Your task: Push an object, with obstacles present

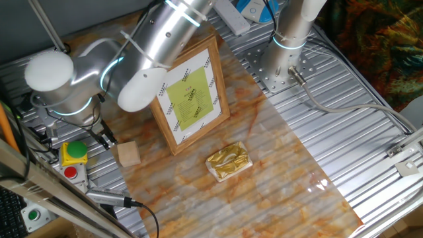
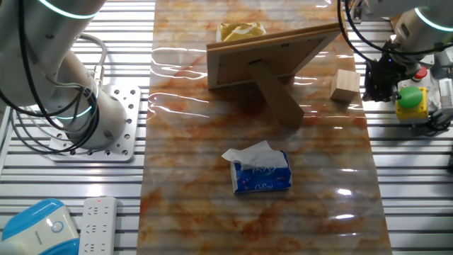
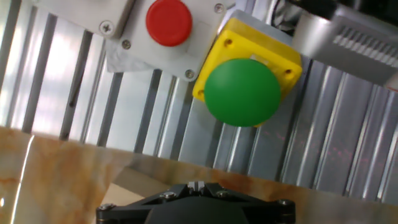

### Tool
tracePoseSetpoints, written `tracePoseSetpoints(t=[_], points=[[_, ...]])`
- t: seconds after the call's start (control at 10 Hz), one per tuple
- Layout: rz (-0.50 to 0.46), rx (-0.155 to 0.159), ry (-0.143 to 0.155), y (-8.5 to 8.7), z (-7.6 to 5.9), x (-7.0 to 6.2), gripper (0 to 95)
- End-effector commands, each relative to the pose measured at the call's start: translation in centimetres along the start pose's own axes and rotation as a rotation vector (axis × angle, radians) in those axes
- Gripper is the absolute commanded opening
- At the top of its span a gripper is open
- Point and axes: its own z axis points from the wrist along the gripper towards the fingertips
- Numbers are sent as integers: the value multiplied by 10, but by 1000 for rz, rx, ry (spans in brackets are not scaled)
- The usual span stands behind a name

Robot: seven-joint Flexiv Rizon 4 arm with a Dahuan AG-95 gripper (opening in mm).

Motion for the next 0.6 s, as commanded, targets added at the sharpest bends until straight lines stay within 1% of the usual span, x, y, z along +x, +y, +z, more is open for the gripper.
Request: tracePoseSetpoints(t=[0.1,0.2,0.4,0.5,0.6], points=[[11,6,2,-6,-3,5,0],[12,6,3,-7,-2,9,0],[12,-9,1,-5,3,18,0],[28,-17,-1,-4,5,24,0],[48,-26,1,-4,6,25,0]])
